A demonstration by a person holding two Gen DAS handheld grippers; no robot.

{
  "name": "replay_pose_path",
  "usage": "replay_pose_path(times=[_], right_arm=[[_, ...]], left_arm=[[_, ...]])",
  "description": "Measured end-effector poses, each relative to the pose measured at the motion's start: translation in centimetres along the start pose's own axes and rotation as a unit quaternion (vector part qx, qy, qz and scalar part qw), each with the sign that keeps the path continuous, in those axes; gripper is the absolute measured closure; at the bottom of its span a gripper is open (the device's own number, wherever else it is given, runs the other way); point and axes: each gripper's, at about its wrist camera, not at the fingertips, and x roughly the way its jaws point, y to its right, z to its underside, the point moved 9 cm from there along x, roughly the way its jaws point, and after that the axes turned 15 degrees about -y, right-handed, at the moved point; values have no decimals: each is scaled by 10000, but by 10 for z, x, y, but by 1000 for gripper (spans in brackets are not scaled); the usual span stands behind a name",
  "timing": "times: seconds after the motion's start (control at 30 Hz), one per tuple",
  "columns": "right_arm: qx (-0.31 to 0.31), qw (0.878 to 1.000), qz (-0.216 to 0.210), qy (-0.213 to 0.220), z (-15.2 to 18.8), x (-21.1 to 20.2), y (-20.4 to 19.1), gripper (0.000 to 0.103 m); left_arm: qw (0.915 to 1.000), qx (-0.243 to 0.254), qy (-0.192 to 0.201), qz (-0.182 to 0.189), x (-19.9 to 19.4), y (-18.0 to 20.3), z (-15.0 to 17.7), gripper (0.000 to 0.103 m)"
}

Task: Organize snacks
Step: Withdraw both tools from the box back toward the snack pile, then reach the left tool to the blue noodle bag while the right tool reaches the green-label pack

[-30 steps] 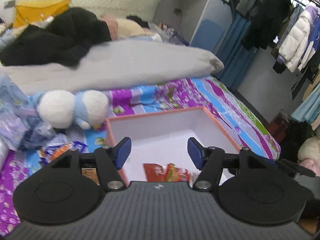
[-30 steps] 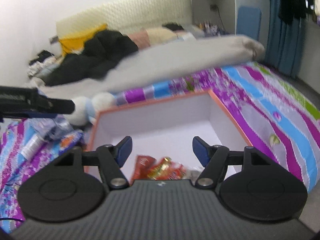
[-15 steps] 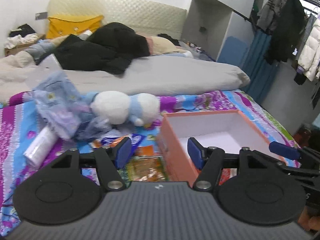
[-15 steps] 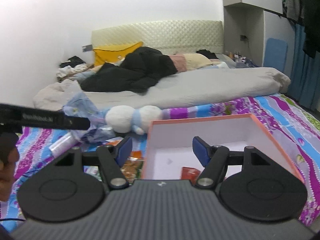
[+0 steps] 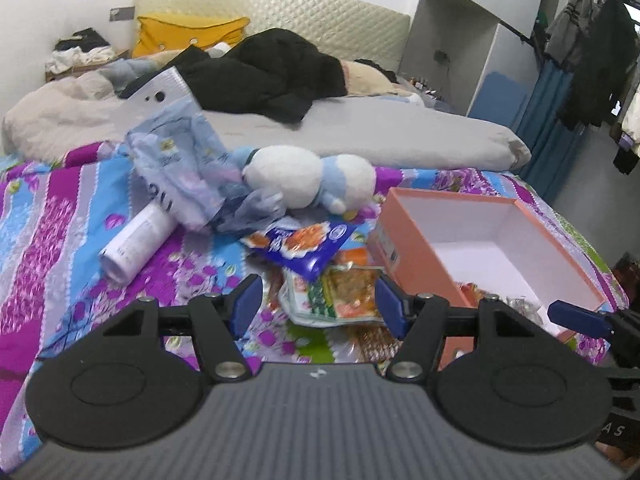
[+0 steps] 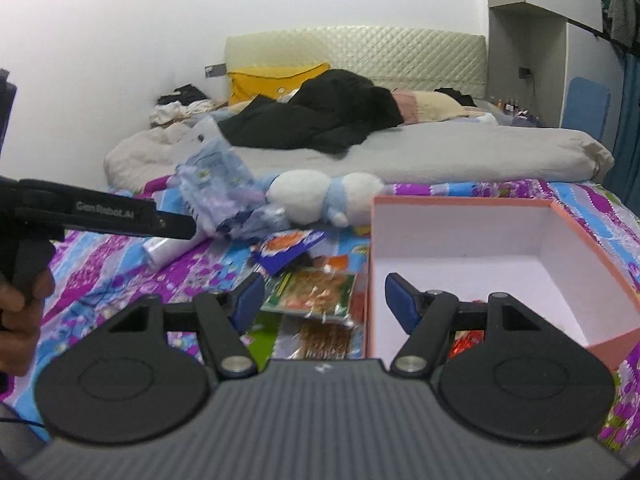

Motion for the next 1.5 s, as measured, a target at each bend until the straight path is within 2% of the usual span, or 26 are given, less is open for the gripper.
replay_pose_path(times=[0.3,0.57,0.67,0.77,0.8,0.87,0.97,1.07,1.3,1.5], right_arm=[[-374,9991,32,-174,35,2,-30,34],[-736,9960,-55,-499,55,20,-53,34],[-788,9957,-4,-490,52,27,-54,34],[-839,9951,54,-518,49,36,-54,34],[-861,9948,39,-537,48,40,-54,31],[-918,9944,-64,-526,45,49,-55,17],[-1053,9925,-124,-601,43,67,-56,17],[-1238,9896,27,-738,42,89,-58,17],[-2009,9759,372,-762,37,137,-68,17],[-2235,9678,795,-847,26,174,-62,17]], left_arm=[[9992,-339,-214,-6,3,-30,45,35],[9960,-768,-384,247,14,-49,65,35],[9959,-799,-353,245,20,-54,61,35],[9948,-920,-352,267,31,-61,55,29],[9942,-958,-371,312,36,-62,53,26],[9930,-1049,-391,377,49,-66,48,22],[9914,-1107,-454,526,73,-67,39,20],[9903,-1134,-476,650,97,-68,27,20],[9830,-1329,-578,1126,149,-65,-10,20],[9851,-889,-721,1283,185,-50,-38,21]])
